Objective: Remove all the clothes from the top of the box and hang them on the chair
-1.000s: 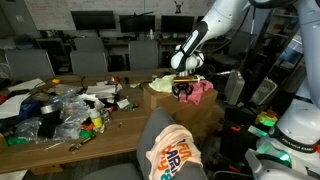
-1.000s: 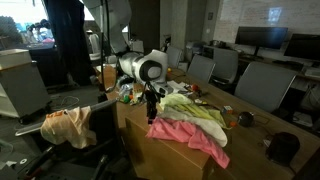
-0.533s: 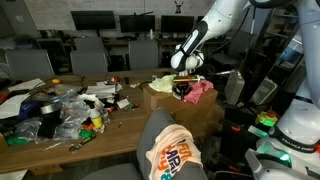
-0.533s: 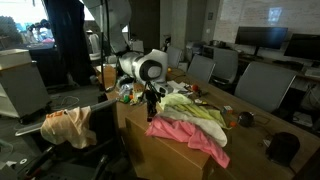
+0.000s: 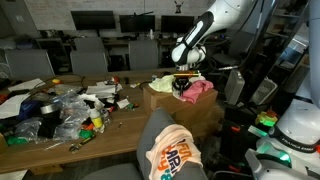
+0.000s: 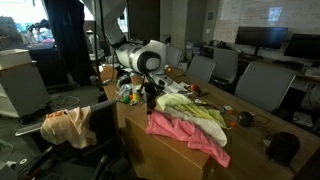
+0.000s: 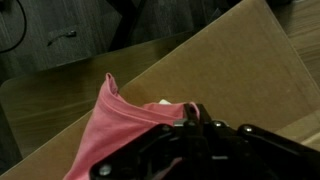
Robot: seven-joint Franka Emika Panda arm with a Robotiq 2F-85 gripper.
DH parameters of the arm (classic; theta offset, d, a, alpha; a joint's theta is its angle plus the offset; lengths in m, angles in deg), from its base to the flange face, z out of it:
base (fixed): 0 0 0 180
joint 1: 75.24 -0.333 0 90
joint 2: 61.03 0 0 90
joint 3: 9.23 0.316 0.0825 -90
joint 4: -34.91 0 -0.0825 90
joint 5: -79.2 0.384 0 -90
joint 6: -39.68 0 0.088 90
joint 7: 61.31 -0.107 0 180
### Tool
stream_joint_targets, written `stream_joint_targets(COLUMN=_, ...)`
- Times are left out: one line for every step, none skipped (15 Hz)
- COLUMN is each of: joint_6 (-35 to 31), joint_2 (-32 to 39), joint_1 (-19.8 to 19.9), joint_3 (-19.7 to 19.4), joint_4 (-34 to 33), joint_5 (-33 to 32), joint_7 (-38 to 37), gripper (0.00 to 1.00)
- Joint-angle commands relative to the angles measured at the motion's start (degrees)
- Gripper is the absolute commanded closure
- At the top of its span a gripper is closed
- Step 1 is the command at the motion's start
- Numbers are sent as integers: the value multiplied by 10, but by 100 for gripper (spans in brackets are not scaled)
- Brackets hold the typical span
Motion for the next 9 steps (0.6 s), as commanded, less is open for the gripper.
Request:
stream_joint_targets(joint_6=1, joint_2=-101, joint_1=-24, joint_3=-13, joint_4=66, joint_5=-16, joint_7=-2, gripper=99)
stream_joint_targets(joint_6=-1, joint_2=-129, joint_1=-28, joint_3=-13, joint_4=84, joint_5=-21, joint_7=-5, gripper=99)
stream_joint_targets(joint_6=-1, joint_2=-156, joint_1=-32, joint_3=-12, joint_4=100, joint_5=-26, joint_7=-8, gripper=99)
stream_joint_targets(joint_6=1, joint_2=-188, joint_1=-36, joint_3=-10, joint_4=116, joint_5=-35, joint_7=-11, gripper=99)
stream_joint_targets(joint_6=4, joint_2=-217, joint_1=-40, joint_3=-8, joint_4=130, joint_5=-48, joint_7=-17, gripper=99)
stream_joint_targets(joint_6=8, joint_2=-243, joint_1=-41, joint_3=-4, joint_4=140, joint_5=-62, joint_7=-22, gripper=99)
stream_joint_targets(joint_6=11, joint_2=-275, joint_1=-43, joint_3=0, joint_4=152, joint_5=-80, joint_7=-29, gripper=99)
stream_joint_targets(joint_6=18, joint_2=-307, joint_1=-43, joint_3=8, joint_4=164, joint_5=-97, joint_7=-39, gripper=99)
stream_joint_targets(joint_6=23, joint_2=-332, joint_1=-40, joint_3=17, joint_4=169, joint_5=-112, joint_7=-45, gripper=99)
